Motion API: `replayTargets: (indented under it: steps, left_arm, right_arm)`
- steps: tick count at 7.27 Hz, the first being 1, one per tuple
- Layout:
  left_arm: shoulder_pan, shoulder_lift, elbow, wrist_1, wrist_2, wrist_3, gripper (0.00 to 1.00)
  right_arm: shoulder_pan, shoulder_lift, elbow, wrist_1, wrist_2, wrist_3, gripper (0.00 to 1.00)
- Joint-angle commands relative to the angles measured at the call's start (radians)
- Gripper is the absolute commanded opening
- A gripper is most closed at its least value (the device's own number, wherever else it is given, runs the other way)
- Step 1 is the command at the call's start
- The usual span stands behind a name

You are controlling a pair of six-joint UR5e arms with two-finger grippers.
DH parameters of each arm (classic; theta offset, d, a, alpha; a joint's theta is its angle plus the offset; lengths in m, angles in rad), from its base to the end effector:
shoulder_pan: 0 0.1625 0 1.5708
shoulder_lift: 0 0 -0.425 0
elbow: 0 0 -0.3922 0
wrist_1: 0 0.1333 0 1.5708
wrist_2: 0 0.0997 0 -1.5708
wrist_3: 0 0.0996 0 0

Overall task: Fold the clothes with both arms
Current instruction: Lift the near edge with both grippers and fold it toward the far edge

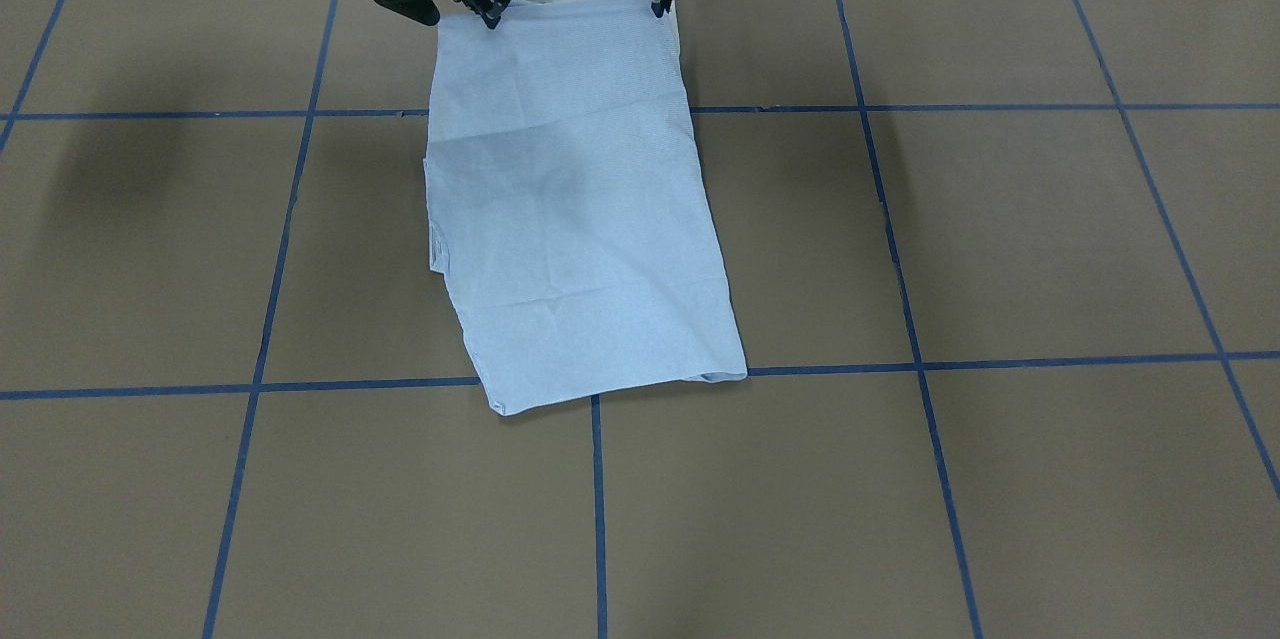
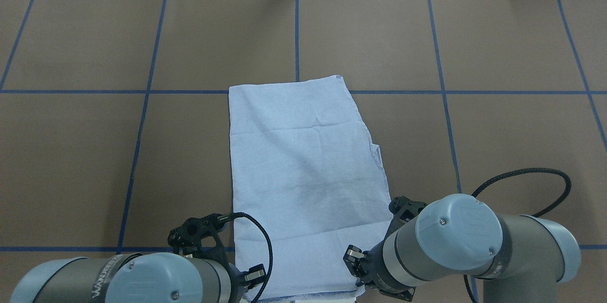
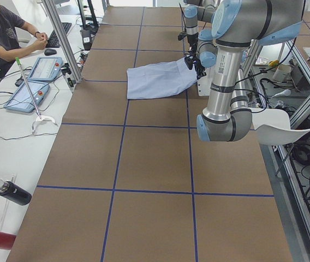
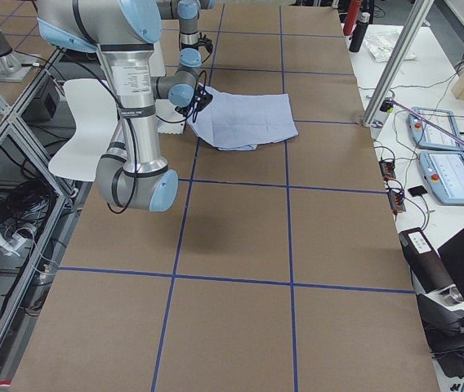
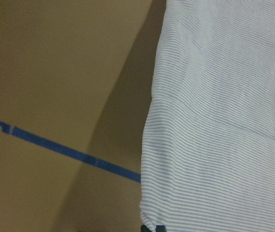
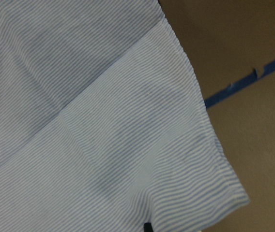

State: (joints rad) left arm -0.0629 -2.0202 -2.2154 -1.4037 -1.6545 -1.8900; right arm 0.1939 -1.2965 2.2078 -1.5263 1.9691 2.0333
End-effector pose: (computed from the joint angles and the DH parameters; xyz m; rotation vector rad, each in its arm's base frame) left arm 0.4950 -0.1564 0.1767 -0.1962 0.9129 -0.3153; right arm -0.4605 -0.1869 0.2332 -0.4933 -0.8905 0.4091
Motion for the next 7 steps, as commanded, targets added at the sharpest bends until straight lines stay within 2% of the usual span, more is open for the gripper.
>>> replayTargets:
  steps: [1, 2, 3, 6, 7]
  left_arm:
    - [-0.003, 0.009, -0.067, 0.009, -0.005, 0.0, 0.0]
    - [-0.035, 0.009, -0.087, 0.028, -0.014, 0.006, 0.0]
    - [-0.078, 0.002, -0.087, 0.072, -0.069, 0.015, 0.0]
    - [-0.226, -0.041, -0.075, 0.072, -0.083, 0.11, 0.0]
    - [-0.317, -0.063, -0.073, 0.072, -0.108, 0.179, 0.0]
  right_arm:
    - [0.04, 0.017, 0.027, 0.0, 0.05, 0.001, 0.0]
    - [0.089, 0.051, 0.024, 0.0, 0.05, -0.005, 0.0]
    - [0.135, 0.075, 0.023, 0.0, 0.05, -0.008, 0.0]
    - [0.263, 0.124, 0.01, 0.0, 0.033, -0.095, 0.0]
    - [0.3, 0.156, -0.034, 0.0, 0.028, -0.129, 0.0]
